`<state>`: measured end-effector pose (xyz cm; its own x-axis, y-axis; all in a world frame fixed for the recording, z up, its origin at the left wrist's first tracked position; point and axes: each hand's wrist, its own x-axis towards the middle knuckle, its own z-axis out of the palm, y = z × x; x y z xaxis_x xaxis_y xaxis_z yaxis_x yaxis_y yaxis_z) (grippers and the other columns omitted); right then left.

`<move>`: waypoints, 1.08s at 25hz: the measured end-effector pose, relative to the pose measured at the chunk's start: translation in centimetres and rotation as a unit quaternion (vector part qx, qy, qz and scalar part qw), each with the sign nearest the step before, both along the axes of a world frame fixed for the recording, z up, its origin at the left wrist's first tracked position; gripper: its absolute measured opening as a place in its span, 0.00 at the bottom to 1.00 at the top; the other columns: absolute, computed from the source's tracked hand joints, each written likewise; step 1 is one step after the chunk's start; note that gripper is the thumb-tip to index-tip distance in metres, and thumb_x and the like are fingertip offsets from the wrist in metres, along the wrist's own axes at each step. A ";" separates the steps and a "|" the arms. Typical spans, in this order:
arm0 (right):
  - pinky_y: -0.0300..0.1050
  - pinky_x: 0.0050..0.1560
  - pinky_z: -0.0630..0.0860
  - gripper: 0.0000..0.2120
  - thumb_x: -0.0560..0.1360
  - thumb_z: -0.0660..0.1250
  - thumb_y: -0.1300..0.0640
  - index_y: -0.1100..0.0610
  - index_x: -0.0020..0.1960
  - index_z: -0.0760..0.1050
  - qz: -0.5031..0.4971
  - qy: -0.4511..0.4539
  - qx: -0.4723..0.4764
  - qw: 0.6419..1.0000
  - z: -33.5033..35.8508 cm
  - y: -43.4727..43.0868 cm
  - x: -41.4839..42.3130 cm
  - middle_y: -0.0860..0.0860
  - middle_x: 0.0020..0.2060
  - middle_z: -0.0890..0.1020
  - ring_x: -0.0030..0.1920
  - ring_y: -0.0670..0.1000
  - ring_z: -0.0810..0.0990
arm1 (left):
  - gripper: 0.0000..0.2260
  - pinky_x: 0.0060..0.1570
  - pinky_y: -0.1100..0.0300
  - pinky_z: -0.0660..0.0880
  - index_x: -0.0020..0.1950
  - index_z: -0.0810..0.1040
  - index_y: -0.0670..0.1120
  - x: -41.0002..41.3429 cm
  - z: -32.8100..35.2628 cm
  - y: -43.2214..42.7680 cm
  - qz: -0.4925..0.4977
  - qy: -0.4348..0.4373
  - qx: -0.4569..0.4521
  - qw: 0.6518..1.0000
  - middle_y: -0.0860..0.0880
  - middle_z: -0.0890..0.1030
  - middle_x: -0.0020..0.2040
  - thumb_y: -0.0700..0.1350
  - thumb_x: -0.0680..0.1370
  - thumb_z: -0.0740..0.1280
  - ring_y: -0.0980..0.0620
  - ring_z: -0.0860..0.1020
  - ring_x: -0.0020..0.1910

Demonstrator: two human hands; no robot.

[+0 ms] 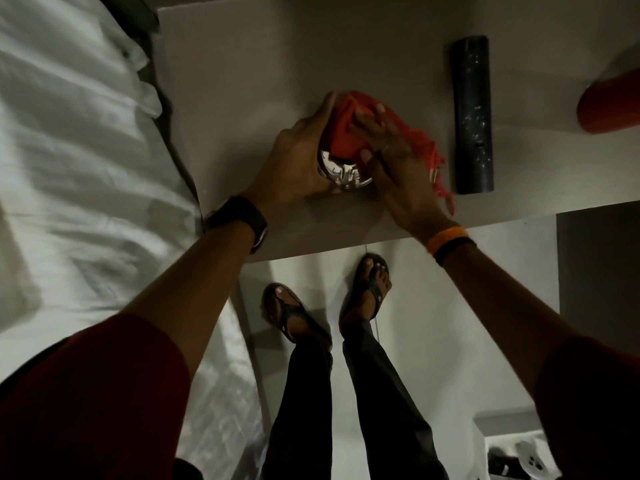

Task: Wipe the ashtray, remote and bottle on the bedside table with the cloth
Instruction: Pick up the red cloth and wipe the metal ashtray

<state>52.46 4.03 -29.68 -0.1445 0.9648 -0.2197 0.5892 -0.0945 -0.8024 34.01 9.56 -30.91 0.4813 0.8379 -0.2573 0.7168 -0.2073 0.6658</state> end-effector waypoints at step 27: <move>0.47 0.74 0.65 0.23 0.81 0.63 0.53 0.55 0.75 0.66 -0.039 -0.102 0.033 0.994 -0.7 -0.6 -0.4 0.53 0.75 0.69 0.75 0.56 0.67 | 0.46 0.70 0.52 0.68 0.72 0.66 0.39 0.7 -0.6 -4.3 0.156 -0.030 0.030 0.987 0.42 0.71 0.72 0.56 0.62 0.82 0.44 0.69 0.70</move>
<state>52.06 3.45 -30.35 -0.0287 0.9845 -0.1732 0.7328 -0.0971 -0.6734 34.70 5.28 -31.50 0.2095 0.9609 -0.1813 0.7122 -0.0229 0.7016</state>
